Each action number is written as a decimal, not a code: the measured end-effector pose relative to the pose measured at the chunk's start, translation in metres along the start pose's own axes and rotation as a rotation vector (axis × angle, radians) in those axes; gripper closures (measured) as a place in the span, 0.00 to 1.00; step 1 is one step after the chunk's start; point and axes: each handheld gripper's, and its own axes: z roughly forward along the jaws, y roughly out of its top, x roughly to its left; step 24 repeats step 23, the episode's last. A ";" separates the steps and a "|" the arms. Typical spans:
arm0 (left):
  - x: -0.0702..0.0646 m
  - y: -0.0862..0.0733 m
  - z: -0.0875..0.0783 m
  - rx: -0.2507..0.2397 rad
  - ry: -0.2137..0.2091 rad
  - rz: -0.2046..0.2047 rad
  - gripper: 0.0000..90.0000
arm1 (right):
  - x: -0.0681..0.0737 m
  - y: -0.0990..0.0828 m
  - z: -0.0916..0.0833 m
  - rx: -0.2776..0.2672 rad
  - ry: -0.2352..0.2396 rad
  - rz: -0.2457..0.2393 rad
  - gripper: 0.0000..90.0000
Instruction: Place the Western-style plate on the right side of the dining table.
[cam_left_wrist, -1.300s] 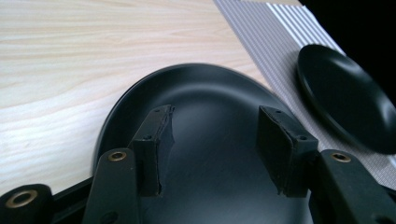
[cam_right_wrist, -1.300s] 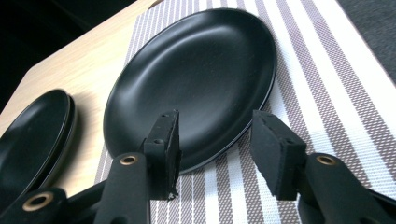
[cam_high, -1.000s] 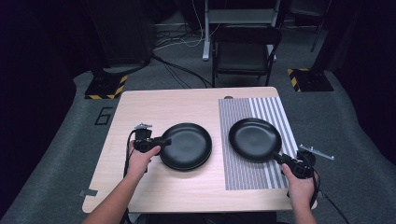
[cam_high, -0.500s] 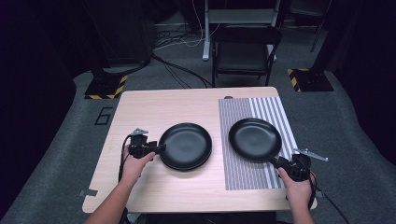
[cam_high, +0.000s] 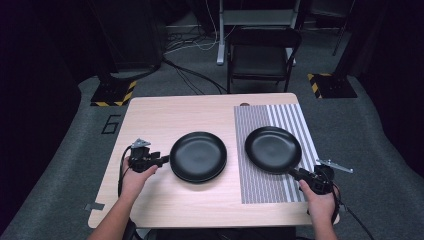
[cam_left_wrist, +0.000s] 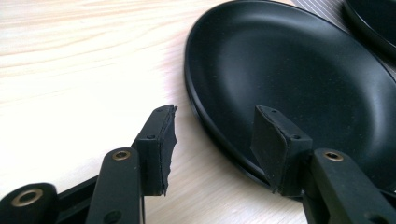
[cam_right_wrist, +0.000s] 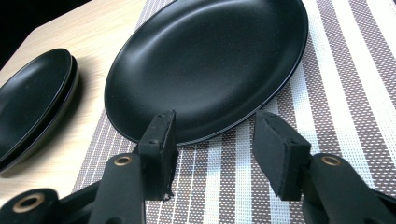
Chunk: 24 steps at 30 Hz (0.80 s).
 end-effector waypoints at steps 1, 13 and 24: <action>0.003 -0.001 -0.002 -0.015 0.003 -0.011 0.55 | 0.000 0.000 0.000 0.000 -0.001 -0.001 0.55; 0.025 -0.019 -0.001 0.007 0.026 -0.018 0.55 | -0.003 0.003 0.005 0.019 -0.010 -0.014 0.54; 0.040 -0.027 0.005 0.029 0.087 -0.053 0.51 | -0.009 0.003 0.008 -0.008 -0.035 -0.005 0.53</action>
